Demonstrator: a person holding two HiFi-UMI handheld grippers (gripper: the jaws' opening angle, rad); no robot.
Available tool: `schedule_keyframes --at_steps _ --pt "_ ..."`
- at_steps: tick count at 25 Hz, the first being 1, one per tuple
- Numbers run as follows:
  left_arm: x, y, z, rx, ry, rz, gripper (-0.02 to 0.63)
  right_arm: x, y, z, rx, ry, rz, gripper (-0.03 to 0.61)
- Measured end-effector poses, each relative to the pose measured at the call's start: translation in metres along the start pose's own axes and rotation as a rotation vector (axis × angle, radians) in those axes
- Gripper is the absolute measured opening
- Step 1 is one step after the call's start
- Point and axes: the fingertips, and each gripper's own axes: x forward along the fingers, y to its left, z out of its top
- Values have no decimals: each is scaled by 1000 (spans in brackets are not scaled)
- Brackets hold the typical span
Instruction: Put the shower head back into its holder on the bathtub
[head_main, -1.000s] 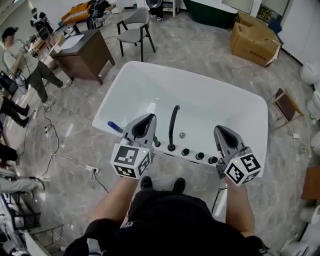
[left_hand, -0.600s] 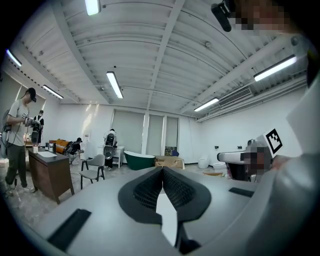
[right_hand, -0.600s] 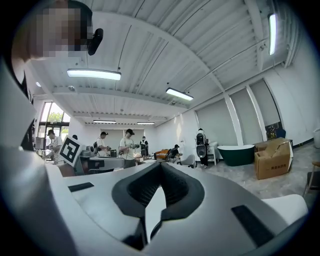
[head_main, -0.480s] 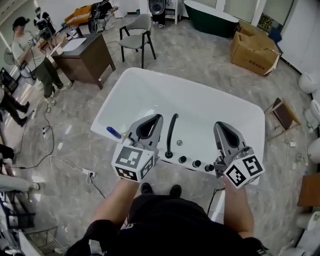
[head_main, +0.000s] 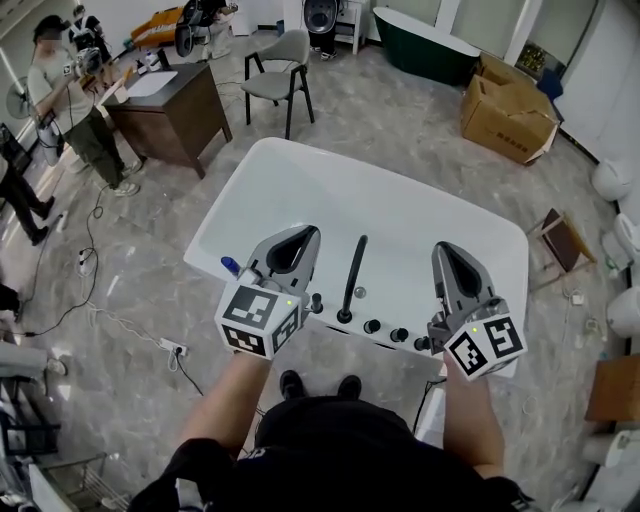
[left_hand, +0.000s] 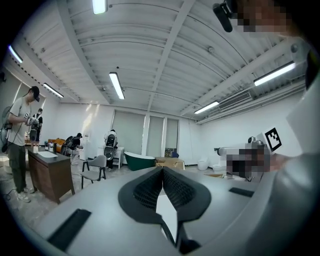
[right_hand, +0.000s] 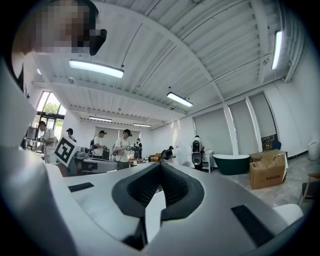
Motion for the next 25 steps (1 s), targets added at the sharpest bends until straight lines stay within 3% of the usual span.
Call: schedule_keyframes --at_steps 6,19,25 --pt "-16 32 -8 -53 18 57 18 12 10 -7 53 5 -11 11" --pt "-23 31 -7 -23 25 47 18 10 17 -5 41 16 -38 11" --pt "-27 29 -10 -16 31 42 18 10 23 -14 43 4 1 11"
